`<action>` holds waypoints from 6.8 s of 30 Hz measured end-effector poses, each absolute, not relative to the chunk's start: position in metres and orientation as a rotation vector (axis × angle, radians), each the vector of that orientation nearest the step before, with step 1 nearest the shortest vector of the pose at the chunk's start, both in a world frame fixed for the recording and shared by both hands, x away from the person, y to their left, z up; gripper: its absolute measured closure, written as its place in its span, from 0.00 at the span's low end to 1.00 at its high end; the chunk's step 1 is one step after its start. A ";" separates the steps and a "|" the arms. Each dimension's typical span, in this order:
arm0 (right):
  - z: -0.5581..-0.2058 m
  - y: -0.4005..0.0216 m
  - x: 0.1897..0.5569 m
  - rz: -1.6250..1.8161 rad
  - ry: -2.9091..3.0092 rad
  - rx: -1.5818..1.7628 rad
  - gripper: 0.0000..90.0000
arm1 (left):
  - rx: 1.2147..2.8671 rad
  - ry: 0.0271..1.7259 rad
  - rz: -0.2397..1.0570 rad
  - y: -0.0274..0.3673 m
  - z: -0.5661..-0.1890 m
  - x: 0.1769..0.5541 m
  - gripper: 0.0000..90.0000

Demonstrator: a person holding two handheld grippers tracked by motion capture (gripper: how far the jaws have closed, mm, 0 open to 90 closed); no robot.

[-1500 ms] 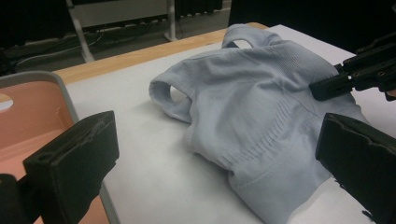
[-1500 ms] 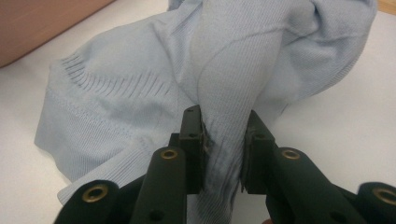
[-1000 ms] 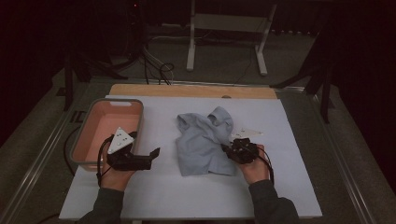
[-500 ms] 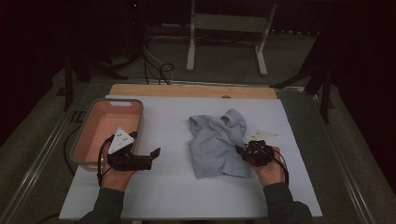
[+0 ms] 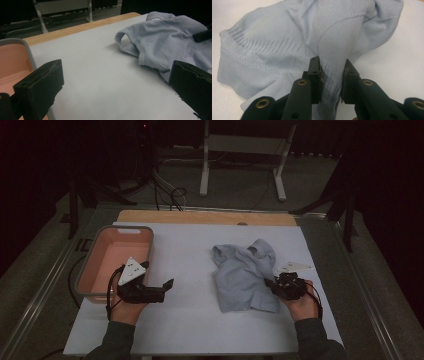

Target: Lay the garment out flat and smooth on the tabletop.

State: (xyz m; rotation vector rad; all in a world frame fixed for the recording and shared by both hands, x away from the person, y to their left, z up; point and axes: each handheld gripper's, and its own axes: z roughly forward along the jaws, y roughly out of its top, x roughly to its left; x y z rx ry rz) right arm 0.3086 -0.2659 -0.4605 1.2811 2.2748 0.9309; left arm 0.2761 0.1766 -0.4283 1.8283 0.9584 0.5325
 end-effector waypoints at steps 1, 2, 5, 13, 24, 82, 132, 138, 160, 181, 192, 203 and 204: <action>-0.462 -0.265 0.309 0.929 2.277 1.283 0.83 | 1.828 0.955 0.530 0.176 -0.428 0.276 0.01; -0.463 -0.264 0.309 0.932 2.279 1.283 0.83 | 1.830 0.953 0.533 0.175 -0.428 0.276 0.01; -0.467 -0.259 0.309 0.916 2.283 1.278 0.83 | 1.829 0.947 0.531 0.172 -0.429 0.276 0.02; -0.474 -0.243 0.310 0.897 2.308 1.246 0.82 | 1.840 0.926 0.518 0.162 -0.431 0.276 0.03; -0.477 -0.221 0.314 0.912 2.322 1.223 0.82 | 1.856 0.908 0.499 0.153 -0.435 0.276 0.03; -0.488 -0.267 0.268 0.918 2.269 1.346 0.46 | 1.849 0.906 0.501 0.152 -0.434 0.274 0.03; -0.464 -0.249 0.261 1.084 2.278 1.259 0.93 | 1.835 0.890 0.495 0.147 -0.434 0.272 0.04; -0.443 -0.240 0.269 1.178 2.223 1.234 0.94 | 1.833 0.889 0.483 0.144 -0.437 0.273 0.04; -0.421 -0.270 0.275 1.099 2.042 1.270 0.97 | 1.861 0.866 0.475 0.134 -0.440 0.272 0.04; -0.461 -0.284 0.270 0.969 2.115 1.348 0.53 | 1.867 0.858 0.471 0.130 -0.440 0.271 0.04; -0.467 -0.270 0.270 0.950 2.145 1.293 0.41 | 1.889 0.843 0.462 0.123 -0.443 0.271 0.04; -0.469 -0.288 0.274 0.979 2.096 1.341 0.38 | 1.905 0.834 0.450 0.104 -0.451 0.274 0.04; -0.469 -0.289 0.274 0.982 2.092 1.344 0.38 | 1.907 0.833 0.450 0.102 -0.451 0.275 0.04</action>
